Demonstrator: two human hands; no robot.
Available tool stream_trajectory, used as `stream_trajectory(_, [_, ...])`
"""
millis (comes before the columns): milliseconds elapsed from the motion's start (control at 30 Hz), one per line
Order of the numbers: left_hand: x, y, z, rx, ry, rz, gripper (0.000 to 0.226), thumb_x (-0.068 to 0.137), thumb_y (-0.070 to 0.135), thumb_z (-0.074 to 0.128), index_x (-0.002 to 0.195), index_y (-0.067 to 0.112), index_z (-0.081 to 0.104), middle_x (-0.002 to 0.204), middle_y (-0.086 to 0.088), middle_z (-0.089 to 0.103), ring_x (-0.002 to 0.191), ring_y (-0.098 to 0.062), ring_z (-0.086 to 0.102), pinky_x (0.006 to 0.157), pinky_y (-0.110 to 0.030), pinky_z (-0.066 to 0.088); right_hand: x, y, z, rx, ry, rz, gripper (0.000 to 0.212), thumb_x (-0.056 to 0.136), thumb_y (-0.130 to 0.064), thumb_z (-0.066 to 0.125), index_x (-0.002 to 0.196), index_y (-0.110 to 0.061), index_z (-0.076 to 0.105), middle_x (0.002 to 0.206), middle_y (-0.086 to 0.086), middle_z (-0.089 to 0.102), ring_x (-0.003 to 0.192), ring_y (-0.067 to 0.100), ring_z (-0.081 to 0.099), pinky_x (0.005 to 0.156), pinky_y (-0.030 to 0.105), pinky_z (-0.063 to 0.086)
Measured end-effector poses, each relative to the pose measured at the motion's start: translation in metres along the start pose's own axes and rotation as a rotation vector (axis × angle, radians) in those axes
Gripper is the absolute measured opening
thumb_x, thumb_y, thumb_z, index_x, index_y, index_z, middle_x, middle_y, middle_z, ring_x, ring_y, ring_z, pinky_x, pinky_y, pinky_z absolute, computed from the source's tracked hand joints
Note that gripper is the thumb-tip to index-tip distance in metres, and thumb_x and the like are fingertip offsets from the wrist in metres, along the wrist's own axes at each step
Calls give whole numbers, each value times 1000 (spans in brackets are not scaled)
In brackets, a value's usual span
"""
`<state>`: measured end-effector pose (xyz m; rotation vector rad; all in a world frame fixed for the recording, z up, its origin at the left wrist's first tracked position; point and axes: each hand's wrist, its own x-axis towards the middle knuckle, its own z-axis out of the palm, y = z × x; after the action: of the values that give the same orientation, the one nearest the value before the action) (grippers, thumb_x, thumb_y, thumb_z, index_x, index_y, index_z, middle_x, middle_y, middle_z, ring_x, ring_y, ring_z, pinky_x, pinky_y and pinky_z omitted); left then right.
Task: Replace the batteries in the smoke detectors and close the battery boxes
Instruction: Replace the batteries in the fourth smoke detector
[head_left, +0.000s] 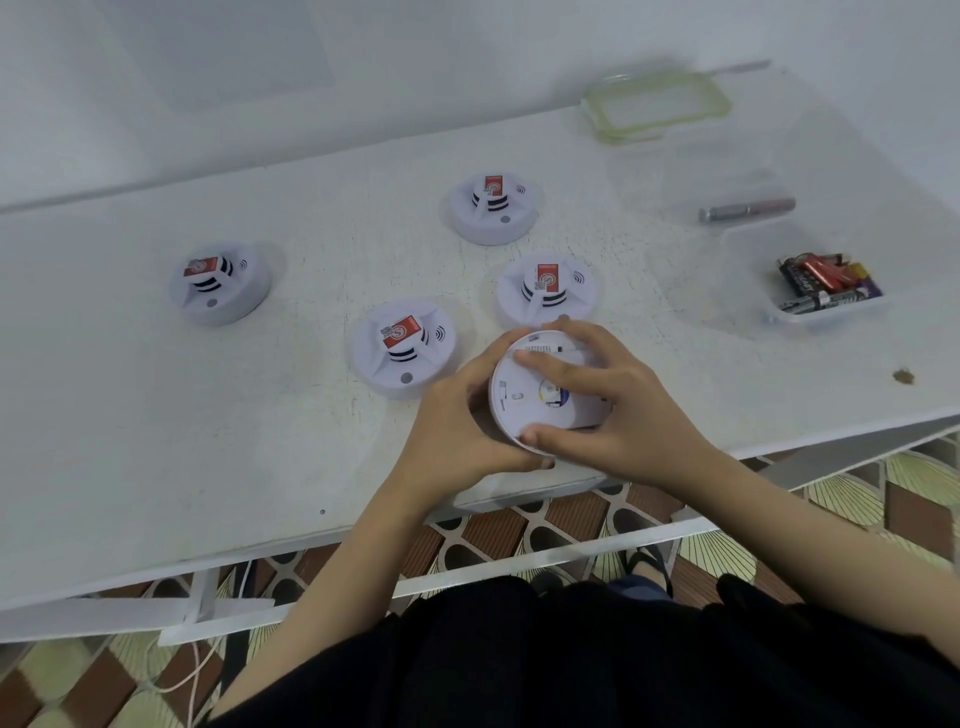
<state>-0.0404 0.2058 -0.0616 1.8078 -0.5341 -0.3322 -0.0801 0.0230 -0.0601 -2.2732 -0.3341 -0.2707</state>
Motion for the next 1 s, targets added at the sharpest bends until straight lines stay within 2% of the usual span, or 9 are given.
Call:
stream_trajectory(133, [1, -1, 0, -24, -7, -14, 97, 54, -9, 88, 138, 20, 51, 119, 3, 68, 115, -12, 63, 90, -36, 56, -2, 0, 6, -5, 38, 20, 60, 70, -54, 66, 127, -38, 55, 131, -10, 39, 125, -10, 28, 99, 3, 25])
stream_trajectory(333, [3, -2, -2, -33, -30, -28, 96, 54, -8, 89, 138, 17, 51, 120, 1, 68, 114, -14, 63, 90, -33, 55, -4, -1, 10, -86, 84, 36, 61, 72, -56, 64, 128, -31, 57, 135, 11, 47, 130, 18, 40, 96, 23, 38])
stream_trajectory(433, [3, -2, -3, -36, -32, -30, 96, 54, -8, 90, 138, 16, 50, 120, 2, 67, 113, -13, 63, 88, -29, 55, 1, -2, 0, -76, 8, 14, 62, 73, -58, 64, 129, -34, 54, 133, 3, 49, 125, 12, 44, 91, 18, 43])
stream_trajectory(500, [3, -3, -3, -39, -33, -28, 97, 53, -7, 90, 139, 14, 50, 122, 3, 66, 114, -12, 62, 88, -27, 54, 5, -2, -10, -24, -83, 11, 64, 72, -56, 68, 131, -37, 52, 137, -3, 48, 131, 6, 39, 94, 21, 44])
stream_trajectory(600, [2, -2, -3, -51, -39, -17, 96, 53, -5, 91, 138, 12, 51, 126, 4, 65, 117, -12, 61, 91, -27, 52, 9, -2, -25, 17, -186, 8, 68, 70, -45, 77, 132, -36, 50, 144, -2, 43, 141, 5, 24, 103, 25, 38])
stream_trajectory(667, [2, 0, -3, -52, -41, -17, 95, 53, -4, 91, 138, 12, 51, 126, 3, 64, 118, -12, 60, 92, -27, 53, 10, -4, -30, -18, -204, -5, 68, 70, -42, 78, 132, -37, 50, 146, 3, 42, 140, 5, 24, 102, 28, 40])
stream_trajectory(800, [2, -1, -4, -48, -37, -21, 96, 53, -3, 92, 138, 11, 51, 127, 3, 64, 118, -13, 60, 94, -35, 53, 9, -8, -29, -91, -148, -26, 65, 68, -51, 73, 127, -31, 53, 143, 3, 46, 130, 1, 38, 90, 29, 50])
stream_trajectory(933, [2, 0, -3, -40, -31, -20, 95, 53, -4, 91, 137, 15, 51, 118, 1, 67, 112, -14, 63, 89, -32, 55, 6, -11, -23, -157, -105, -46, 65, 68, -59, 63, 119, -22, 53, 137, 3, 53, 113, 14, 57, 75, 14, 46])
stream_trajectory(1000, [2, 0, -2, -43, -28, -14, 93, 54, -5, 90, 136, 16, 52, 114, 0, 68, 110, -16, 64, 86, -31, 56, 6, -12, -21, -197, -75, -61, 64, 67, -59, 62, 115, -16, 53, 123, 5, 62, 93, 21, 65, 65, 22, 52])
